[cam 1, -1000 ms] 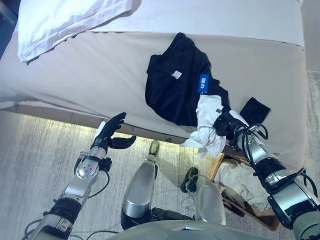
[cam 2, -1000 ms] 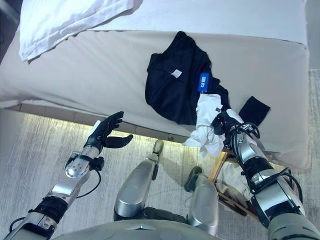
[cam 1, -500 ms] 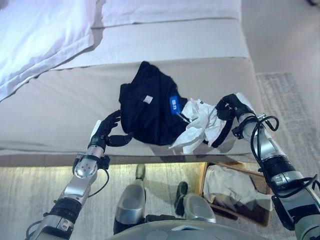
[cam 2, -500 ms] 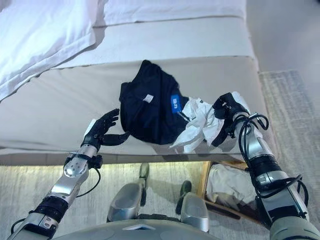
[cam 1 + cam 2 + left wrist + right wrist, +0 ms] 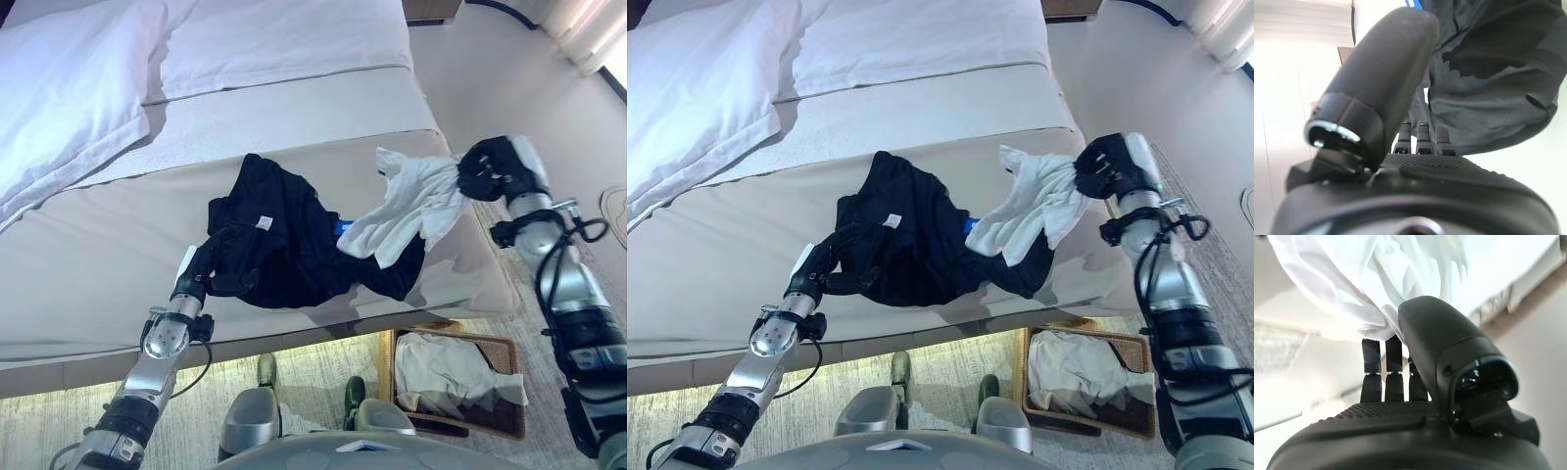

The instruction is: Pick up the clothes from the bed and place them into the basket

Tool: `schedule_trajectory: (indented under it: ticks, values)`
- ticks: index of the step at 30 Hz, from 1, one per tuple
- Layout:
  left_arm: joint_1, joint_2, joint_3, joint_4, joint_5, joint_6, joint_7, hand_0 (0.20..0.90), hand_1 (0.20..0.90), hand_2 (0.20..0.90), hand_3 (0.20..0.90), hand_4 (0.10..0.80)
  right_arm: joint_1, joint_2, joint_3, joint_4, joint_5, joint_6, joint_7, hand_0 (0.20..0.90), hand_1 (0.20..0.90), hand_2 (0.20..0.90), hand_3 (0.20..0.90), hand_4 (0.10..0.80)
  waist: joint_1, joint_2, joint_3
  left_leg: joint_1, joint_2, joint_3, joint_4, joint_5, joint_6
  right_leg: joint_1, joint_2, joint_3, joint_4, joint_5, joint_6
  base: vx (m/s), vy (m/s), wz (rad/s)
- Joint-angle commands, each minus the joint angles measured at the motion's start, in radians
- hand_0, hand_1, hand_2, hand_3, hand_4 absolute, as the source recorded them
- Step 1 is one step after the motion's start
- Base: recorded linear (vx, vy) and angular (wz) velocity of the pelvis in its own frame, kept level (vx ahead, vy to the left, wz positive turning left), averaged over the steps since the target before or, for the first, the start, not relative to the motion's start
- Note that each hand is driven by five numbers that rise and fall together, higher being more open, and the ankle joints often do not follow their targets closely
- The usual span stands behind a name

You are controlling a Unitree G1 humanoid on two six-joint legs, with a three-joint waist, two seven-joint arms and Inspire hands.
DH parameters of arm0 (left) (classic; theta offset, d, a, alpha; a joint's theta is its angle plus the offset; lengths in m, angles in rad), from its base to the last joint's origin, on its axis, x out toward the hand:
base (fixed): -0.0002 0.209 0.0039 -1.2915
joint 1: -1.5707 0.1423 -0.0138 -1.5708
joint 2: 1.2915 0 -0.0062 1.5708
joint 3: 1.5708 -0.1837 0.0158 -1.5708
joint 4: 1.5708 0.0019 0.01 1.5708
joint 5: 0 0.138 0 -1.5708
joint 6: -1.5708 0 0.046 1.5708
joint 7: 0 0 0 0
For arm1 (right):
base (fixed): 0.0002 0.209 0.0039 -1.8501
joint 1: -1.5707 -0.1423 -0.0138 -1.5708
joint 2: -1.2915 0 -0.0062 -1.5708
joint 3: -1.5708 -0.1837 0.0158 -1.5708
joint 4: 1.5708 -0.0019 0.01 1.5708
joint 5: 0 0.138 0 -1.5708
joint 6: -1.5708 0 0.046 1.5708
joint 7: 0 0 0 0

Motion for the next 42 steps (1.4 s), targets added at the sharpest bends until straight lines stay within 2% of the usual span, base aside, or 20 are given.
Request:
schedule_trajectory:
  ticks: [1,8,12,20,29,35,42]
  values:
    - [0.002,0.002,0.026,0.053,0.057,-0.115,0.013,0.9,0.9,0.9,0.9,0.8,-0.005,-0.19,-0.077,-0.055,0.016,-0.091,-0.104,0.3,0.3,0.3,0.2,0.1,-0.047,0.006,-0.201,0.019,0.006,0.031,0.092,-0.211,0.038,-0.096,0.049,0.033,0.048,0.016,0.002,0.031,0.019,-0.26]
    - [-0.002,0.011,0.069,0.085,0.071,-0.112,0.045,0.9,0.9,0.9,0.9,0.8,0.121,-0.225,-0.235,-0.111,0.062,-0.084,-0.141,0.3,0.3,0.3,0.2,0.1,-0.103,-0.002,-0.213,0.031,0.011,0.063,0.089,-0.221,0.043,-0.111,0.065,0.086,0.042,0.024,0.009,0.009,0.0,-0.28]
    - [-0.006,0.013,0.091,0.098,0.078,-0.12,0.035,0.9,0.9,0.9,0.9,0.8,0.248,-0.229,-0.358,-0.121,0.086,-0.085,-0.158,0.3,0.3,0.3,0.2,0.1,-0.158,-0.002,-0.217,0.035,0.015,0.09,0.088,-0.228,0.049,-0.133,0.081,0.133,0.039,0.033,0.013,-0.028,0.016,-0.32]
    - [-0.03,0.01,0.095,0.097,0.089,-0.122,0.026,0.9,0.9,0.9,0.9,0.8,0.37,-0.201,-0.444,-0.081,0.106,-0.105,-0.099,0.3,0.3,0.3,0.2,0.1,-0.217,-0.001,-0.219,0.04,0.024,0.126,0.091,-0.235,0.056,-0.164,0.101,0.185,0.061,0.034,0.016,-0.015,0.007,-0.31]
    - [-0.064,0.031,0.086,0.091,0.09,-0.101,0.018,0.9,0.9,0.9,0.9,0.8,0.402,-0.188,-0.444,-0.003,0.146,-0.125,-0.015,0.3,0.3,0.3,0.2,0.1,-0.256,0.007,-0.22,0.046,0.035,0.166,0.115,-0.252,0.052,-0.188,0.106,0.203,0.069,0.041,0.015,-0.009,-0.026,-0.17]
    - [-0.068,0.034,0.076,0.078,0.09,-0.081,0.003,0.9,0.9,0.9,0.9,0.8,0.409,-0.169,-0.431,0.044,0.146,-0.124,0.022,0.3,0.3,0.3,0.2,0.1,-0.262,0.016,-0.221,0.044,0.037,0.174,0.116,-0.249,0.045,-0.195,0.105,0.202,0.067,0.044,0.016,-0.009,-0.036,-0.03]
    - [-0.087,0.032,0.047,0.069,0.085,-0.056,-0.007,0.9,0.9,0.9,0.9,0.8,0.382,-0.131,-0.355,0.107,0.148,-0.109,0.043,0.3,0.3,0.3,0.2,0.1,-0.256,0.034,-0.208,0.034,0.036,0.176,0.114,-0.242,0.038,-0.211,0.098,0.184,0.07,0.048,0.016,-0.041,-0.041,0.03]
